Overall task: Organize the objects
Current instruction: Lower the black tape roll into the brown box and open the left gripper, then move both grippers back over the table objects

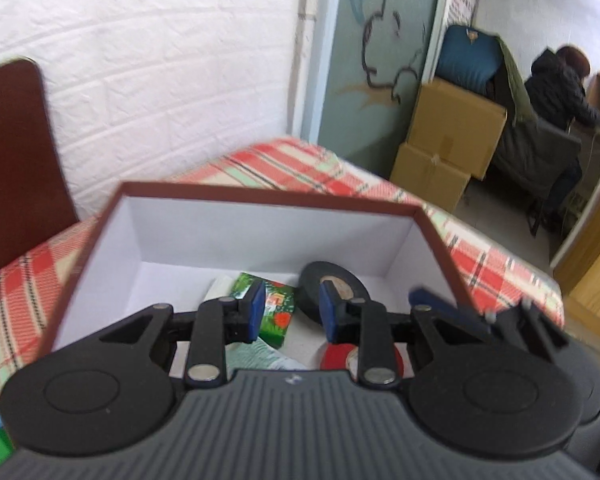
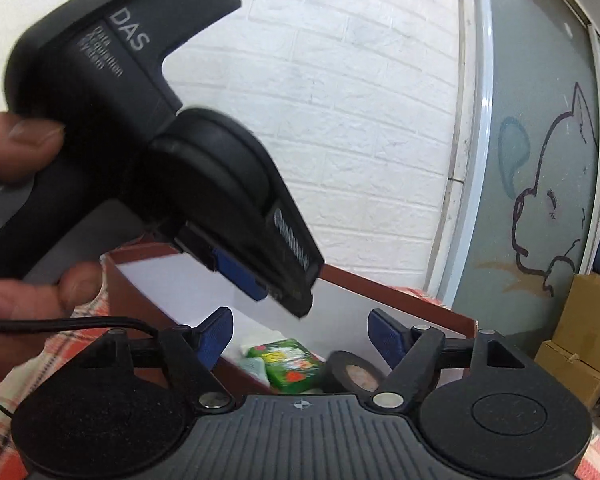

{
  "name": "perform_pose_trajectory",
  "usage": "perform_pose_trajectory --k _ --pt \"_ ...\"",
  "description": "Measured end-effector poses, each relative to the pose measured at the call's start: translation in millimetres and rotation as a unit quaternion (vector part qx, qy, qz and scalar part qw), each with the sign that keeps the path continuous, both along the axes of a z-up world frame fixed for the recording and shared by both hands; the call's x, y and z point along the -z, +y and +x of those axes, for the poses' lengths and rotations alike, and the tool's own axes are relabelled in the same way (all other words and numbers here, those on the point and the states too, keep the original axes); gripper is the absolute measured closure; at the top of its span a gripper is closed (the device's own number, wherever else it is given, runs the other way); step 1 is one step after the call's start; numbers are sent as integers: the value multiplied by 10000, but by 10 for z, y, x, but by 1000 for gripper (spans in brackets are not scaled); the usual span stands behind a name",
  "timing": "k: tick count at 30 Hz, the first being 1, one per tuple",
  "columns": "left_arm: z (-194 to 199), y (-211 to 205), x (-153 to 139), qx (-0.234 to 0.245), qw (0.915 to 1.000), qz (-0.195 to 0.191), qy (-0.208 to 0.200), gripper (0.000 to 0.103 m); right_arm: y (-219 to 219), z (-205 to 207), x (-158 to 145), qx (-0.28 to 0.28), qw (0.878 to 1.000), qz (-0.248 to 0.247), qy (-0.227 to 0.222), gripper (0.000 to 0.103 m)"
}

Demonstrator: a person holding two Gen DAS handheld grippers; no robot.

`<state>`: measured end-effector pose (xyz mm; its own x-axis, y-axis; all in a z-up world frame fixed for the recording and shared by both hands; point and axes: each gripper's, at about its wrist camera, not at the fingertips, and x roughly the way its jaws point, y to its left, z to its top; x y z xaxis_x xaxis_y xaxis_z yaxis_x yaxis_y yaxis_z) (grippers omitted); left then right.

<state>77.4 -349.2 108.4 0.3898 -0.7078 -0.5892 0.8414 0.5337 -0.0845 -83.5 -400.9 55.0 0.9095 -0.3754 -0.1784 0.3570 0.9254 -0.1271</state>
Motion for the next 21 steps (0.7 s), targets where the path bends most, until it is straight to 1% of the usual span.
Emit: perform_pose_trajectory --k 2,5,7,8,10,11,13,17,21 --pt "-61 144 -67 -81 9999 -106 -67 72 149 -137 6 -36 9998 7 -181 30" --pt "-149 348 -101 -208 9996 -148 -113 72 346 -278 16 -126 9995 -41 -301 30" --pt "-207 499 -96 -314 9993 -163 -117 72 520 -297 40 -223 9995 -26 -242 30" --pt "-217 582 -87 -376 9991 -179 -86 72 521 -212 50 -276 9995 -1 -181 30" --pt "-234 769 -62 -520 9984 -206 -43 72 608 -213 74 -374 9993 66 -48 30" --pt "-242 871 -49 -625 9978 -212 -38 71 843 -290 83 -427 9990 100 21 30" --pt "-241 1114 -15 -862 9960 -230 -17 71 999 -259 102 -571 9981 147 147 30" --pt "-178 1688 118 -1436 9893 -196 139 71 1228 -180 177 -918 9945 256 424 30" --pt "-144 2267 317 -2059 9781 -62 279 71 1363 20 296 -1240 9886 421 741 30"
